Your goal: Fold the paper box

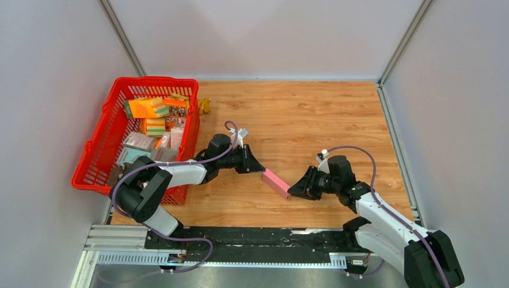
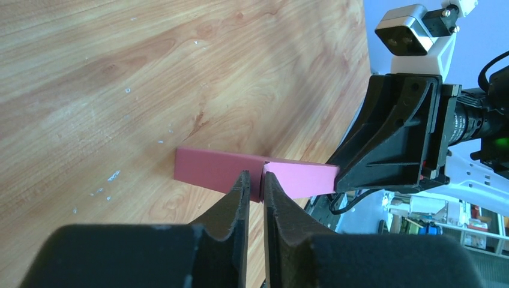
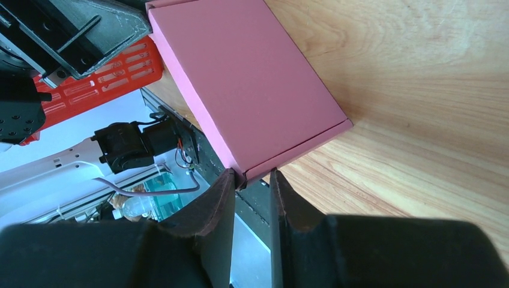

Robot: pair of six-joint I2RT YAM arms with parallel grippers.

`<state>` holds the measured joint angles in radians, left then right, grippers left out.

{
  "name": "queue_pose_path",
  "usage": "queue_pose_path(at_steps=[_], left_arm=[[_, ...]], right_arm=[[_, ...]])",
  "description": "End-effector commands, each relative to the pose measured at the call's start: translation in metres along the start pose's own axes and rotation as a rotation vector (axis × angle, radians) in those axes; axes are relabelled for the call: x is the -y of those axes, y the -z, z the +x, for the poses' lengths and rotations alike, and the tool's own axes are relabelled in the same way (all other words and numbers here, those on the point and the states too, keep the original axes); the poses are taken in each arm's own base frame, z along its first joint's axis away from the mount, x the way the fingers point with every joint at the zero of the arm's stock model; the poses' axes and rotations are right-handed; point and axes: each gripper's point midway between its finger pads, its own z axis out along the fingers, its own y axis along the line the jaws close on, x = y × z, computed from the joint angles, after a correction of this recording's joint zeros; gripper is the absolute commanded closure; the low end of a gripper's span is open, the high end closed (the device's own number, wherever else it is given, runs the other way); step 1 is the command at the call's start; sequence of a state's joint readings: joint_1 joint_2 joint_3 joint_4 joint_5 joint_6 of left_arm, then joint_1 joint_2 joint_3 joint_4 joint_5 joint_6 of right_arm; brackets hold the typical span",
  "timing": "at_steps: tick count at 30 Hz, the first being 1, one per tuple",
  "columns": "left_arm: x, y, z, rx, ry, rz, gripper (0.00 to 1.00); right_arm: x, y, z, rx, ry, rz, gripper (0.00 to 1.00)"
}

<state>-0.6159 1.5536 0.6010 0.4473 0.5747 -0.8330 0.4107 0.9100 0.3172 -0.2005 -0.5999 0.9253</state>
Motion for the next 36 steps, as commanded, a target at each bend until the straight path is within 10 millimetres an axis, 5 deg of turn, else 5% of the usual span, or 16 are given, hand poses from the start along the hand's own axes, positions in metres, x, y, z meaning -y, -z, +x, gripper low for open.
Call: queue_pose_path(at_steps=[1,11,16,21,24,25,26,28,31,32,34,36], left_arm=[[-0.025,0.004,0.020,-0.041,0.017,-0.091,0.86],[-0.033,0.007,0.002,-0.036,-0.045,-0.219,0.86],[-0.038,0.033,-0.009,0.019,-0.116,-0.339,0.68],[-0.021,0.085,-0.025,0.108,-0.205,-0.454,0.48],[0.000,0.122,-0.032,0.157,-0.253,-0.487,0.46],[0.005,0.133,-0.028,0.152,-0.257,-0.495,0.46],[0.019,0.147,-0.031,0.198,-0.281,-0.467,0.46],[0.030,0.164,-0.025,0.213,-0.283,-0.456,0.46],[0.050,0.189,-0.015,0.262,-0.284,-0.395,0.47],[0.062,0.201,-0.013,0.309,-0.295,-0.351,0.47],[0.068,0.212,-0.006,0.345,-0.276,-0.316,0.47],[0.084,0.229,0.000,0.401,-0.280,-0.241,0.47]], right_arm=[[0.034,-0.002,0.007,0.005,0.007,0.096,1.00],[0.012,-0.002,0.016,0.033,0.111,0.027,1.00],[0.015,-0.010,0.025,0.067,0.178,0.107,0.96],[0.000,-0.021,0.044,0.037,0.254,0.062,0.57],[-0.006,-0.017,0.036,0.049,0.349,0.088,0.42],[-0.022,-0.012,0.029,0.068,0.387,0.080,0.36],[-0.013,-0.009,0.028,0.051,0.459,0.130,0.31],[-0.026,-0.007,0.020,0.035,0.532,0.163,0.27],[-0.017,-0.013,0.022,-0.041,0.678,0.284,0.23],[-0.033,-0.014,0.027,-0.057,0.744,0.292,0.22],[-0.022,-0.025,0.019,-0.060,0.855,0.434,0.20],[-0.039,-0.032,0.021,-0.053,0.979,0.510,0.19]])
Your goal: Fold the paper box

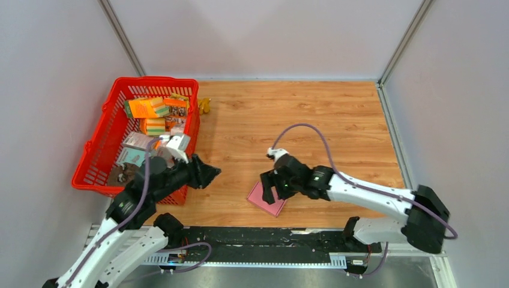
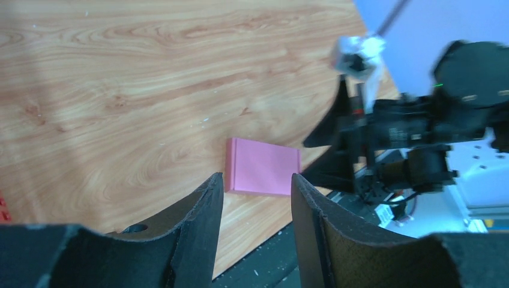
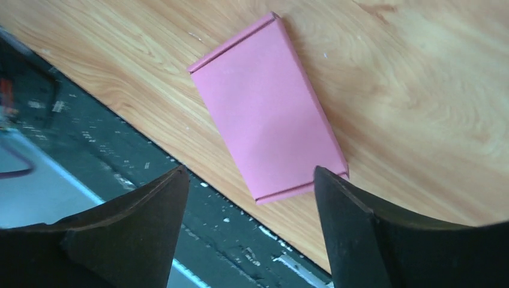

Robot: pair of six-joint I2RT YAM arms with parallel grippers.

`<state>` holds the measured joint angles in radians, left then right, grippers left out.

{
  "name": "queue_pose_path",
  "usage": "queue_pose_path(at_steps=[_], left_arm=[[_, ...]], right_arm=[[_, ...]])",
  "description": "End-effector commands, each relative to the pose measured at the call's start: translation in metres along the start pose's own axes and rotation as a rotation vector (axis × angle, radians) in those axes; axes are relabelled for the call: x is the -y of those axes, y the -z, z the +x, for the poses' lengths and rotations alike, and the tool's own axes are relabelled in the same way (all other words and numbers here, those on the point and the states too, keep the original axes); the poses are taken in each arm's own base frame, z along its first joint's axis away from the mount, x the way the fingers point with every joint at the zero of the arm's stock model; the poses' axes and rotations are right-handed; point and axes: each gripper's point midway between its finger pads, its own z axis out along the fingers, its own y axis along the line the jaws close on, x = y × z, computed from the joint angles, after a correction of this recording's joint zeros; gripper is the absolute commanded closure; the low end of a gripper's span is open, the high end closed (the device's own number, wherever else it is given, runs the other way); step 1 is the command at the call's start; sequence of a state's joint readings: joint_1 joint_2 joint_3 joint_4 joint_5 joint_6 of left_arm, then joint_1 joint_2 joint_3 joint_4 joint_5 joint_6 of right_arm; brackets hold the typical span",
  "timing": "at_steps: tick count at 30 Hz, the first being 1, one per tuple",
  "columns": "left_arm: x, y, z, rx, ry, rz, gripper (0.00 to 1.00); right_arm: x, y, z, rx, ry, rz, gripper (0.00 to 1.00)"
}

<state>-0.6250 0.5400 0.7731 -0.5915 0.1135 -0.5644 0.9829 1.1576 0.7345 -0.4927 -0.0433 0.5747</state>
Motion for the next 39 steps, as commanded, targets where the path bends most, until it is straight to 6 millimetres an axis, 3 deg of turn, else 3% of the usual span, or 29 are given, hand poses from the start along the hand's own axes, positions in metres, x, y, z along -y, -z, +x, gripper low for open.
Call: queue_pose_path(at_steps=[1,2,3,4,9,14,19,25,28,32,36,39], left_arm=[[0.006,0.037,0.012,0.018,0.050,0.044,0.47],[0.011,0.047,0.012,0.036,0.050,0.080,0.47],[0.014,0.052,0.013,0.041,0.059,0.092,0.47],[0.014,0.057,0.017,0.030,0.062,0.095,0.47],[0.009,0.078,0.026,0.041,0.063,0.089,0.47],[0.008,0.080,0.031,0.028,0.053,0.091,0.46],[0.007,0.071,0.031,0.007,0.032,0.083,0.46],[0.014,0.060,0.034,-0.019,0.025,0.128,0.46],[0.016,0.057,0.039,-0.035,0.023,0.155,0.46],[0.016,0.054,0.041,-0.026,0.014,0.168,0.45],[0.021,0.053,0.042,-0.027,-0.010,0.204,0.45],[0.025,0.053,0.041,-0.030,-0.031,0.230,0.45]], right_arm=[[0.014,-0.017,-0.002,-0.080,0.334,0.286,0.19],[0.011,-0.018,0.008,-0.123,0.405,0.325,0.19],[0.006,-0.019,-0.007,-0.086,0.441,0.377,0.19],[0.013,-0.029,0.000,-0.127,0.487,0.440,0.19],[0.011,-0.042,0.017,-0.186,0.602,0.528,0.22],[0.028,-0.046,0.032,-0.225,0.571,0.588,0.25],[0.044,-0.054,0.025,-0.213,0.493,0.620,0.26],[0.068,-0.066,-0.017,-0.163,0.356,0.672,0.27],[0.089,-0.071,-0.040,-0.165,0.288,0.688,0.27],[0.135,-0.071,-0.073,-0.177,0.205,0.772,0.27],[0.179,-0.073,-0.093,-0.206,0.154,0.851,0.27],[0.213,-0.064,-0.113,-0.217,0.110,0.929,0.27]])
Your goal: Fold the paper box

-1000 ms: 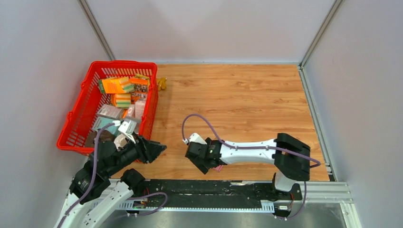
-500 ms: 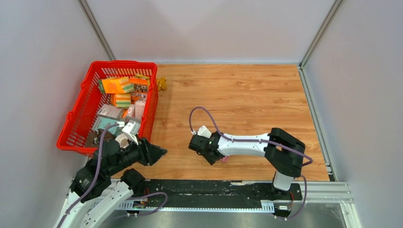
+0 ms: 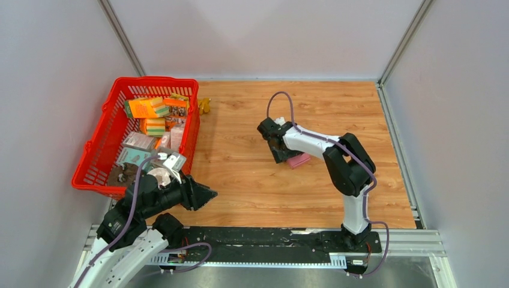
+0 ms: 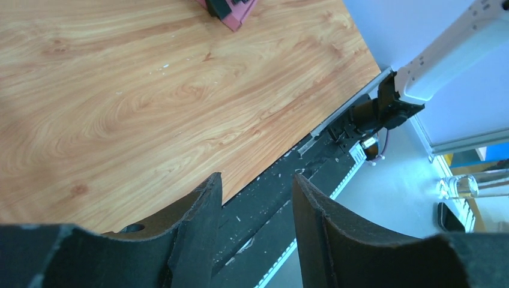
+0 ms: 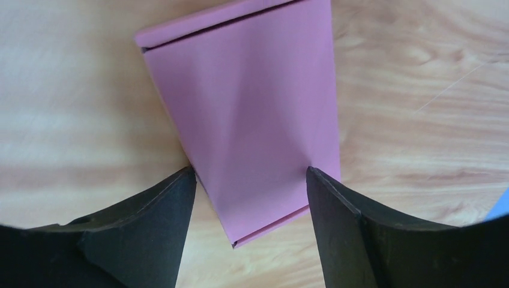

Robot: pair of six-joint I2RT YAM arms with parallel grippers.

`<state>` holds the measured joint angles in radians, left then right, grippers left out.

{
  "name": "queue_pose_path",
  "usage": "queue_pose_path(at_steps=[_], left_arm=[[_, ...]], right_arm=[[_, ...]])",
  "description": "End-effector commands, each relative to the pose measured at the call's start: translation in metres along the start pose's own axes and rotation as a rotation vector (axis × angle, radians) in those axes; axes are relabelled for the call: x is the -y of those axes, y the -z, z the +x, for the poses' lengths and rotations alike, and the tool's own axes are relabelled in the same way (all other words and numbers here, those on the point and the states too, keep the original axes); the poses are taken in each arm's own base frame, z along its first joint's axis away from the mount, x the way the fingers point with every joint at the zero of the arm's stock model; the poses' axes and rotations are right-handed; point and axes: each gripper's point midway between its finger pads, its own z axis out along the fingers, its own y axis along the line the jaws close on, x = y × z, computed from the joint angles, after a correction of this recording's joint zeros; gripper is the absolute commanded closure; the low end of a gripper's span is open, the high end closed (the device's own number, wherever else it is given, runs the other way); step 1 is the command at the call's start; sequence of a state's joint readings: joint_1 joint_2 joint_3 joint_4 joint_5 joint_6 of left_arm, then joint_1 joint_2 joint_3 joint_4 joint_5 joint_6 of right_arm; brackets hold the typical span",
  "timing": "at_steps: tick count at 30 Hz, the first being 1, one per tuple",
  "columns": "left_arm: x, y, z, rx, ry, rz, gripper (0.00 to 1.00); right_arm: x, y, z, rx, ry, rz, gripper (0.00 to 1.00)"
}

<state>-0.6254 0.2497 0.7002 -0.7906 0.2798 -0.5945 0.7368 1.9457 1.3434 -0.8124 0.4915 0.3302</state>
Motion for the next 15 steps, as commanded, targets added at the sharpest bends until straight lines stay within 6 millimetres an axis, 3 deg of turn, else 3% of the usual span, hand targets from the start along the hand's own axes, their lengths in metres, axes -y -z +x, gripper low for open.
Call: queue_pose_path(at_steps=[1,2,7,9,10,15], left_arm=[[0.015,-0.001,-0.011,0.028,-0.066,0.080,0.45],[0.016,-0.002,-0.010,0.023,-0.081,0.090,0.45],[0.014,-0.001,-0.015,0.009,-0.131,0.065,0.41],[0.015,0.001,-0.016,0.003,-0.136,0.058,0.36],[0.015,0.002,-0.018,0.005,-0.140,0.058,0.27],[0.024,0.010,-0.025,0.023,-0.149,0.079,0.26]], right_arm=[[0.045,-0.035,-0.017,-0.042,-0.010,0.122,0.27],[0.057,-0.038,-0.030,-0.031,-0.038,0.134,0.27],[0.101,-0.063,-0.056,-0.063,-0.019,0.246,0.27],[0.114,-0.071,-0.068,-0.054,-0.018,0.275,0.27],[0.122,-0.076,-0.070,-0.060,-0.029,0.280,0.27],[0.149,-0.096,-0.089,-0.053,-0.055,0.309,0.27]])
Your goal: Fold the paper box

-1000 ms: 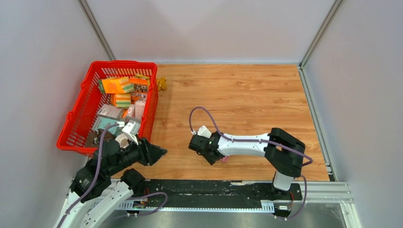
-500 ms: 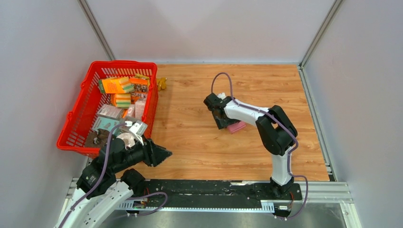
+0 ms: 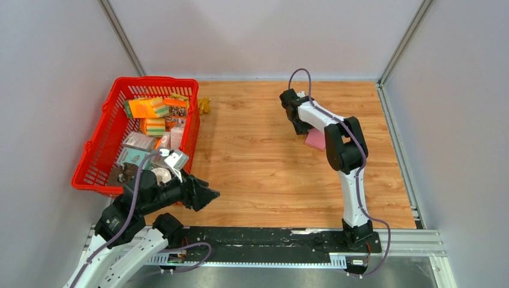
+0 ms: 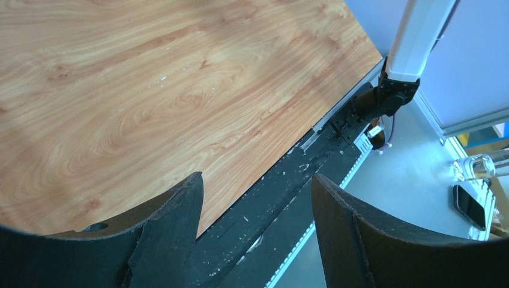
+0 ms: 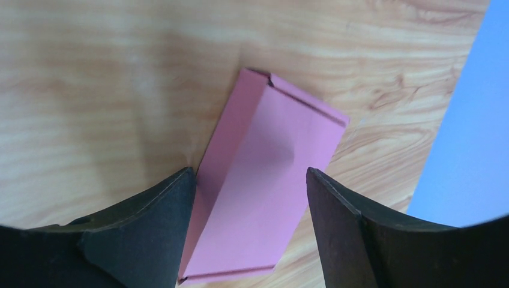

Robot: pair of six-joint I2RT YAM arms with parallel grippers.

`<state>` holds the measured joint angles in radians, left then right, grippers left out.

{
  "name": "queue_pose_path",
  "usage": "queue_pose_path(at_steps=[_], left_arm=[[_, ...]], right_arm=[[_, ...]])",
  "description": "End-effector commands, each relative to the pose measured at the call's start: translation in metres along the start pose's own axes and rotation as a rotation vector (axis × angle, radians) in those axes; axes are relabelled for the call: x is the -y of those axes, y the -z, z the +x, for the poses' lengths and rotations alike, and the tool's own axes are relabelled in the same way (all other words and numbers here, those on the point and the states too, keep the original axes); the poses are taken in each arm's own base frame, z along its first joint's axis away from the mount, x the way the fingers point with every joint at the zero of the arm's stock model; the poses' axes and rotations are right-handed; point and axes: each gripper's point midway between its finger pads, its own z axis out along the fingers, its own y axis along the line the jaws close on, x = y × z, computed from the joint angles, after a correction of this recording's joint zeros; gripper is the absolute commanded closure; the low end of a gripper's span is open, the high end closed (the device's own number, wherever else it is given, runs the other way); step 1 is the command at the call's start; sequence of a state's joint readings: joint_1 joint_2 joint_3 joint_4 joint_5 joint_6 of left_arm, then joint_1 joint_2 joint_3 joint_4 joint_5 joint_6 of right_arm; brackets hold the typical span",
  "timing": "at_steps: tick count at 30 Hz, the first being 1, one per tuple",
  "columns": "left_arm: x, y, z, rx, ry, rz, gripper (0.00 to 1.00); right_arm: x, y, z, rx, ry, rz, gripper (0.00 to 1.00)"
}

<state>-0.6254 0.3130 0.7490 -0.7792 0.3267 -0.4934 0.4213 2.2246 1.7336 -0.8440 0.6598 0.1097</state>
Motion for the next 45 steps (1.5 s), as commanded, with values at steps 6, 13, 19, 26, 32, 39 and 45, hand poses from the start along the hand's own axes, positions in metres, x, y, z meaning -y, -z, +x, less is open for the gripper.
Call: queue_pose_path(at_steps=[6,13,19,26,32,39,45], left_arm=[[0.012,0.011,-0.015,0.036,-0.062,0.032,0.26],[0.012,0.001,-0.013,0.020,-0.040,0.047,0.26],[0.022,0.006,-0.017,0.040,-0.023,0.087,0.26],[0.024,0.011,-0.021,0.054,-0.027,0.087,0.26],[0.024,0.012,-0.019,0.052,-0.031,0.091,0.26],[0.018,0.007,-0.014,0.035,-0.033,0.074,0.26],[0.017,0.004,-0.012,0.023,-0.028,0.069,0.26]], right_arm=[[0.031,-0.043,-0.015,-0.040,0.063,0.081,0.28],[0.006,0.055,-0.018,0.036,-0.470,-0.338,0.04],[0.010,0.056,0.025,-0.039,-0.762,-0.563,0.00],[0.011,0.036,0.042,-0.093,-0.933,-0.525,0.00],[0.007,0.024,0.019,0.026,-0.939,-0.628,0.00],[0.004,0.000,0.000,0.012,-1.012,-0.621,0.03],[-0.014,-0.020,-0.013,-0.054,-1.160,-0.653,0.13]])
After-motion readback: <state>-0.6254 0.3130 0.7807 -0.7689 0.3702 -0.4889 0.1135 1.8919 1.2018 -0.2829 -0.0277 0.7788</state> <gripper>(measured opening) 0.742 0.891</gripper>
